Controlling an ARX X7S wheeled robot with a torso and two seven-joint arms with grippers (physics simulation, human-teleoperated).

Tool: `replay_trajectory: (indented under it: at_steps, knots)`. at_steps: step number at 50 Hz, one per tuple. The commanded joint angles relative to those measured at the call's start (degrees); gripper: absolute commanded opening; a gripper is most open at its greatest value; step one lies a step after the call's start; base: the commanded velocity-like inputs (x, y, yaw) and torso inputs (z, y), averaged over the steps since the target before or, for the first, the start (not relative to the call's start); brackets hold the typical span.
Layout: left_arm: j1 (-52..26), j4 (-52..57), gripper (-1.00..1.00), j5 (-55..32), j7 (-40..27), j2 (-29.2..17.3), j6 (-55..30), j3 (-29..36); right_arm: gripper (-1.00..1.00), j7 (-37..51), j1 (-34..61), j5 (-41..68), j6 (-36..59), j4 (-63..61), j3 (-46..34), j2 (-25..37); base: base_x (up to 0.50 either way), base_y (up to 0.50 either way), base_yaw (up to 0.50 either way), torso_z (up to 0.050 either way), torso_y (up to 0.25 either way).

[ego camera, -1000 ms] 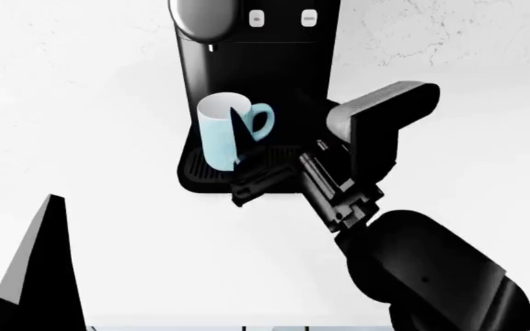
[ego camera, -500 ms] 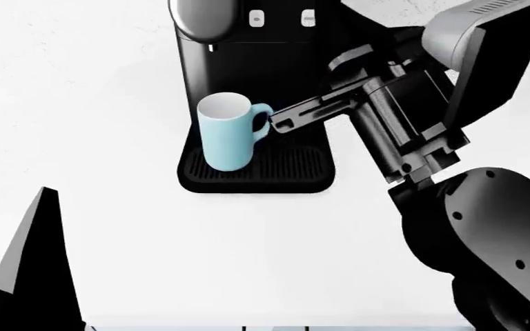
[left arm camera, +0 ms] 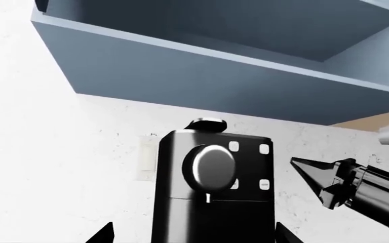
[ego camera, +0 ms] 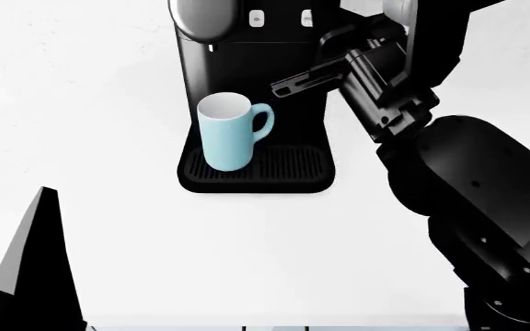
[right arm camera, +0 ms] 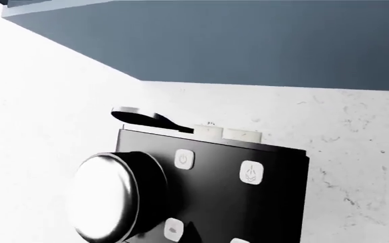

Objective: Pick the mug from the cabinet, place it under the coffee machine dispenser, and press the start button.

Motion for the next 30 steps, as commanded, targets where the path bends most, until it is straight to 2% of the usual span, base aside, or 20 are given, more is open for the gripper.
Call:
replay_trajectory:
  at_steps: [1, 18, 30]
  knots:
    - [-0.09, -0.31, 1.00, 0.57, -0.50, -0.30, 0.39, 0.73, -1.00, -1.75, 0.59, -2.46, -1.89, 5.91, -2.05, -0.84, 0.00, 0.00, 0.00, 0.000, 0.000]
    - [0.44, -0.34, 1.00, 1.12, -0.89, -0.88, 1.12, 0.88, -1.00, 1.08, -1.19, 0.59, 1.34, 1.03, 0.37, 2.08, 0.00, 0.00, 0.00, 0.000, 0.000]
    - [-0.03, -0.57, 1.00, 1.10, -1.17, -1.44, 1.39, 1.35, -1.00, 0.65, -0.57, -0.20, 0.65, 3.69, 0.28, 2.20, 0.00, 0.00, 0.00, 0.000, 0.000]
